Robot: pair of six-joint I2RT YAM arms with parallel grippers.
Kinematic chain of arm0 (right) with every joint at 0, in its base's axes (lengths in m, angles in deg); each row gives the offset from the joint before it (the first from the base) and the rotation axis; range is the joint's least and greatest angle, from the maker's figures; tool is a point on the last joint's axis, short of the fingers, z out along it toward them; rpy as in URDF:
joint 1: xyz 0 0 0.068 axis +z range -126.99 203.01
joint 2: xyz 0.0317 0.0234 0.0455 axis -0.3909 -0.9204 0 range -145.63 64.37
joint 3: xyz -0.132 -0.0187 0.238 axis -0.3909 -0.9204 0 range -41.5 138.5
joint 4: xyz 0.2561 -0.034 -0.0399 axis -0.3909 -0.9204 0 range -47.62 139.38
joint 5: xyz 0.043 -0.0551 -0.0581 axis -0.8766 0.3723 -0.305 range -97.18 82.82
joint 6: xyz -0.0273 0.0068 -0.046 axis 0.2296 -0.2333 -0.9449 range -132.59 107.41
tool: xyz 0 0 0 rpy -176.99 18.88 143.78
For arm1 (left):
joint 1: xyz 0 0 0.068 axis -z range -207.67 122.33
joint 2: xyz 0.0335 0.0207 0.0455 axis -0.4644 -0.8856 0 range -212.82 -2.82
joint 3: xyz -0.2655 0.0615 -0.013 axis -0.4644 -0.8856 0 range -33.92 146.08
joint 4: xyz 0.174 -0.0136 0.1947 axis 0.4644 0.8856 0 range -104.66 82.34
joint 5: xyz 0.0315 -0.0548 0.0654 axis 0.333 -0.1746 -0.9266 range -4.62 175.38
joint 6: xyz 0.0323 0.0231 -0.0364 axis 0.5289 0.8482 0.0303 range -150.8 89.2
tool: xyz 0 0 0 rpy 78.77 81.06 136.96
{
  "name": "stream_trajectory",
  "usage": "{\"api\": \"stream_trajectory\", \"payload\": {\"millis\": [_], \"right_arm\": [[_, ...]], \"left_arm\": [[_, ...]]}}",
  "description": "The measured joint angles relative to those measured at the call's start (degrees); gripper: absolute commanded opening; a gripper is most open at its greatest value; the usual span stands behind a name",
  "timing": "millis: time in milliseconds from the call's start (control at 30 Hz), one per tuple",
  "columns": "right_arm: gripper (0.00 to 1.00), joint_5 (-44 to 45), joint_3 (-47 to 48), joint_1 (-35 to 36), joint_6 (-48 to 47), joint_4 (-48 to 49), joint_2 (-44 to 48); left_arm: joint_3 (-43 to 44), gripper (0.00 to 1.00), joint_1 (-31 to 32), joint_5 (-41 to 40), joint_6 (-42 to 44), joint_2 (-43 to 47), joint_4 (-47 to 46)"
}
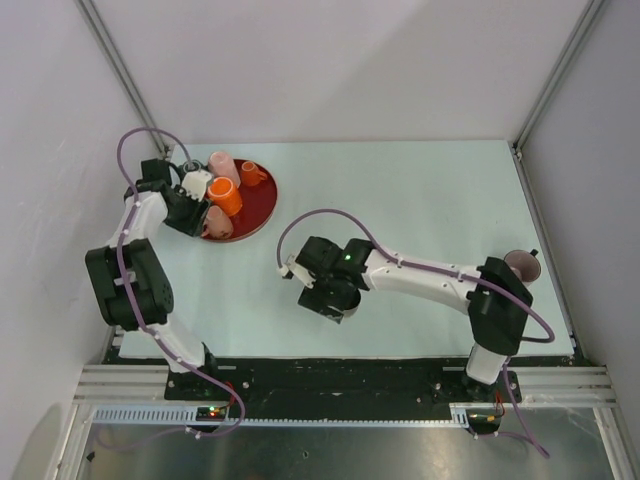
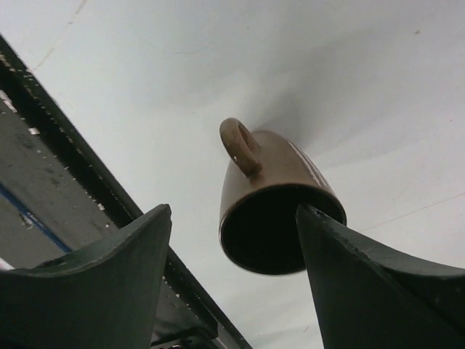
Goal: Turn the mug right side up
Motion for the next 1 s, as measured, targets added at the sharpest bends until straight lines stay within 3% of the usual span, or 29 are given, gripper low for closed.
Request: {"api": "stream_trajectory", "payload": {"millis": [267,567,700,833,1000], "right_arm": [[0.78,-3.0,0.0,-2.2,0.0,0.1,4.9],[0.79,-4.3,0.0,-3.7,0.0,0.0,5.3],[0.79,-4.7,0.0,-4.0,0.1,0.0,5.4],[0.79,-4.9,0.0,-4.3,0.4,-0.3,5.6],[0.88,-6.4,0.0,-6.1,1.0,-0.2,7.8]], "left_arm": [[0.0,0.55,0.5,1.5,5.0,-3.0,-6.9],[0.1,0.46,3.5,1.9,8.5,-7.0,-7.7],[0.1,0.35,4.0,2.3,9.0,-8.6,-7.9],[0.1,0.05,4.2,2.6,9.9,-9.7,-7.7],[0.1,0.0,4.3,3.3,8.7,-9.7,-7.6]]}}
